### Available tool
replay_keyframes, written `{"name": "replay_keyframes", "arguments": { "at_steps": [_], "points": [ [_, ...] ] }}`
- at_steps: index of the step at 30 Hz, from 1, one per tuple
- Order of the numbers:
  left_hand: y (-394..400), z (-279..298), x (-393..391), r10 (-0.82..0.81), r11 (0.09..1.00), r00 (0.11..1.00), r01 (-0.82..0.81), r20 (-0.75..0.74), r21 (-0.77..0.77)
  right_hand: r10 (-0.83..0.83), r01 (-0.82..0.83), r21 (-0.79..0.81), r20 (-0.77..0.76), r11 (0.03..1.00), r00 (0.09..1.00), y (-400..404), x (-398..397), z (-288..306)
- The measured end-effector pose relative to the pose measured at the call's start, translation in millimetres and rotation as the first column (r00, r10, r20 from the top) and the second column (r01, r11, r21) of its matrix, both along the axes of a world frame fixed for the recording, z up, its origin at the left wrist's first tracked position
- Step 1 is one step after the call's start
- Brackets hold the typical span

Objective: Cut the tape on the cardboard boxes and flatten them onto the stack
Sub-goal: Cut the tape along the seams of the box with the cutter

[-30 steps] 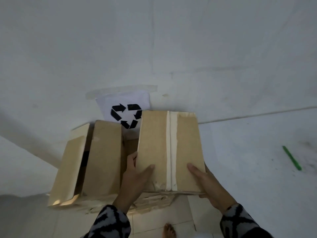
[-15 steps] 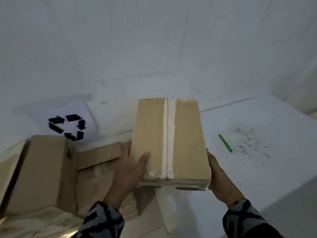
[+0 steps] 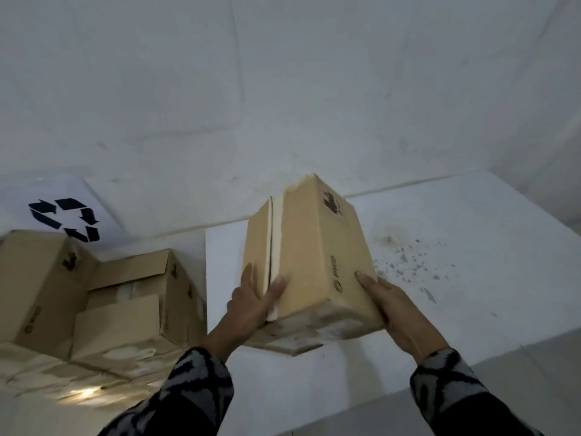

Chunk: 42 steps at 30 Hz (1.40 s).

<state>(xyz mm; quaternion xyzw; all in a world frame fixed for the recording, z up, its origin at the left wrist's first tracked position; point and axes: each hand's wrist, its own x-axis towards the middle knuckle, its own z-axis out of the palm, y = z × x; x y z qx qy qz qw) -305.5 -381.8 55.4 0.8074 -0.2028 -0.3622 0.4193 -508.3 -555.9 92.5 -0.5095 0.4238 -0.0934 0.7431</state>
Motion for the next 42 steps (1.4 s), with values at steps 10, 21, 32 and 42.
{"name": "replay_keyframes", "arguments": {
  "at_steps": [10, 21, 32, 42],
  "points": [
    [-45, -44, -26, -0.053, 0.915, 0.944, -0.085, -0.326, -0.395, 0.140, -0.130, -0.199, 0.038, 0.971, 0.989, -44, 37, 29],
    [-27, -69, 26, 0.111, 0.943, 0.659, -0.305, -0.744, -0.130, 0.162, -0.357, -0.480, -0.400, 0.801, 0.902, 13, 112, -7],
    [-22, -55, 98, 0.191, 0.957, 0.979, -0.202, -0.070, -0.208, 0.168, -0.882, -0.409, -0.877, 0.232, 0.451, 96, 168, -52],
    [-54, -72, 75, 0.200, 0.979, 0.950, -0.187, 0.240, -0.077, -0.210, -0.087, -0.716, -0.316, 0.693, 0.925, -46, 134, -50]
  ]
}}
